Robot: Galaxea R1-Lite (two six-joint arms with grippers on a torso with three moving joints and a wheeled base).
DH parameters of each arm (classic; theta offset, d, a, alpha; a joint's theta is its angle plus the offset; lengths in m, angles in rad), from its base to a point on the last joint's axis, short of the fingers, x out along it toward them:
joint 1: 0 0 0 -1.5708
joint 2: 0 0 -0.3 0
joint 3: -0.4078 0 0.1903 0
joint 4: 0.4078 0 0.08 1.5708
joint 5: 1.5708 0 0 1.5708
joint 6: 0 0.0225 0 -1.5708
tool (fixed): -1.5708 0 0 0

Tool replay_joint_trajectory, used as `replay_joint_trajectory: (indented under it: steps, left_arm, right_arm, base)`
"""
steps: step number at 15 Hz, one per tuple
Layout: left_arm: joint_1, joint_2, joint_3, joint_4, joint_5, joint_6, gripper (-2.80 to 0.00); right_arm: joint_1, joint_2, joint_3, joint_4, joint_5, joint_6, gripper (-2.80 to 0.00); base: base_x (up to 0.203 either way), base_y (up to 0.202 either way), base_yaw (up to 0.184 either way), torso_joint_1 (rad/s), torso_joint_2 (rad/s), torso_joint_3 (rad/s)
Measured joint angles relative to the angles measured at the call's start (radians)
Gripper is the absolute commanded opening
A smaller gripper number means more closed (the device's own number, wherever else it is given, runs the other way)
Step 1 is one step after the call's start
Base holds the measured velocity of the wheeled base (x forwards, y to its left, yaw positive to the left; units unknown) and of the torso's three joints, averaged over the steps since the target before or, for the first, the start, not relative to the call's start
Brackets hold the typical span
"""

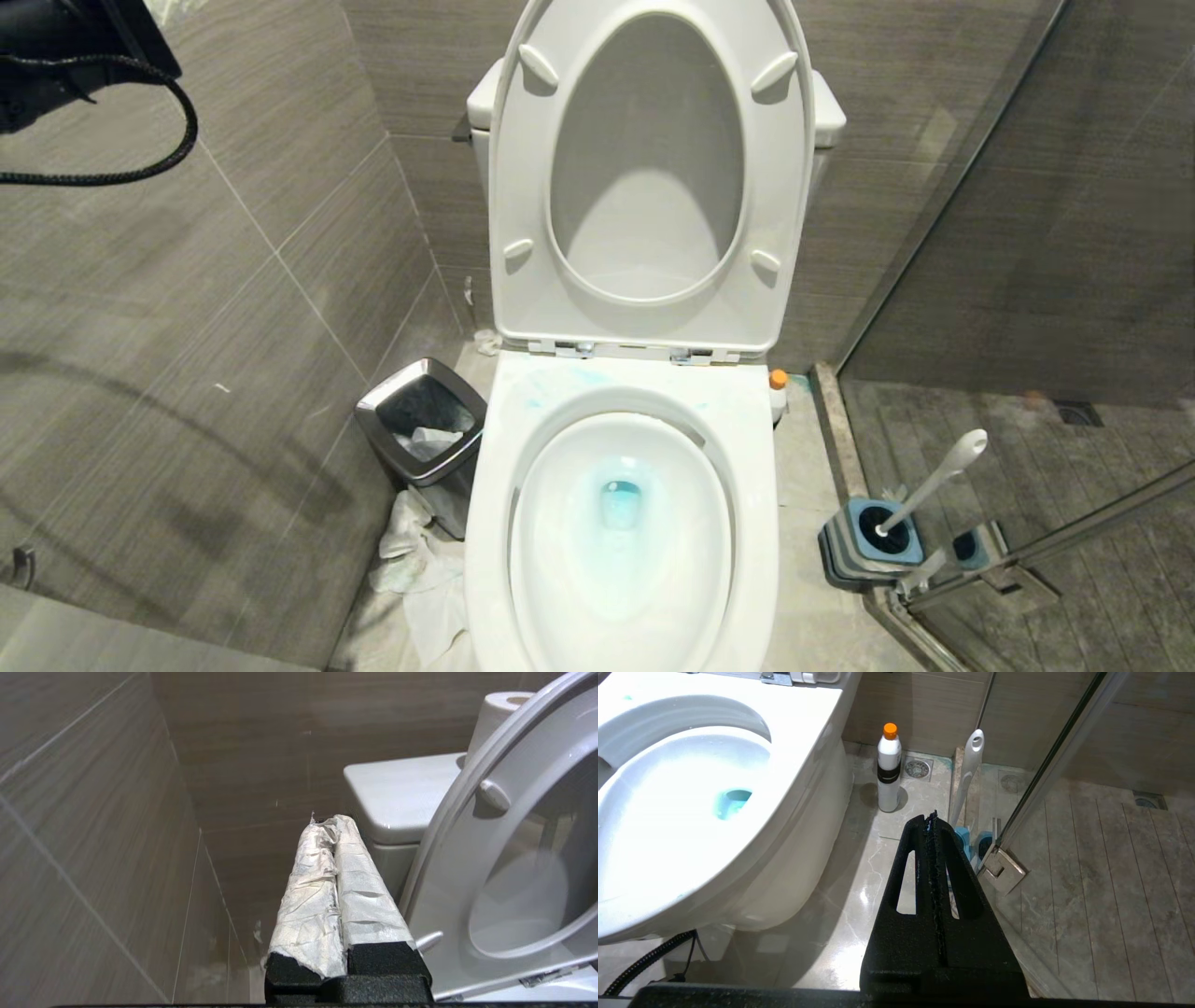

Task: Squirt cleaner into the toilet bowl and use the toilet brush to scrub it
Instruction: Flush the toilet

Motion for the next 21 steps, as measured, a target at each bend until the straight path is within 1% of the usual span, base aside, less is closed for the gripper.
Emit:
replay_joint_trajectory:
  steps: [3, 6, 12, 15, 18, 21]
  left_arm:
    - [-0.033, 0.065, -0.102, 0.001, 0.000, 0.013, -2.80]
    - [-0.039, 0.130, -0.213, -0.001, -0.002, 0.024, -2.80]
    - [-0.065, 0.246, -0.381, 0.002, -0.003, 0.055, -2.80]
    - [-0.090, 0.276, -0.401, 0.003, 0.003, 0.056, -2.80]
    - [-0.117, 0.286, -0.404, 0.003, 0.025, 0.056, -2.80]
    - [-0.131, 0.286, -0.404, -0.001, 0.032, 0.052, -2.80]
  right_arm:
    - [0.000, 0.000, 0.000, 0.000, 0.000, 0.000, -2.80]
    - [0.000, 0.000, 0.000, 0.000, 0.000, 0.000, -2.80]
    - [0.000, 0.000, 0.000, 0.000, 0.000, 0.000, -2.80]
    - [0.000, 0.000, 0.000, 0.000, 0.000, 0.000, -2.80]
    - [0.000, 0.000, 0.000, 0.000, 0.000, 0.000, -2.80]
    - [0.000, 0.000, 0.000, 0.000, 0.000, 0.000, -2.80]
  base:
    - [0.000, 0.000, 0.000, 0.000, 0.00, 0.000]
    - [0.000, 0.000, 0.000, 0.000, 0.00, 0.000]
    - [0.000, 0.000, 0.000, 0.000, 0.00, 0.000]
    - [0.000, 0.000, 0.000, 0.000, 0.00, 0.000]
    - [0.000, 0.000, 0.000, 0.000, 0.00, 0.000]
    - [0.000, 0.000, 0.000, 0.000, 0.00, 0.000]
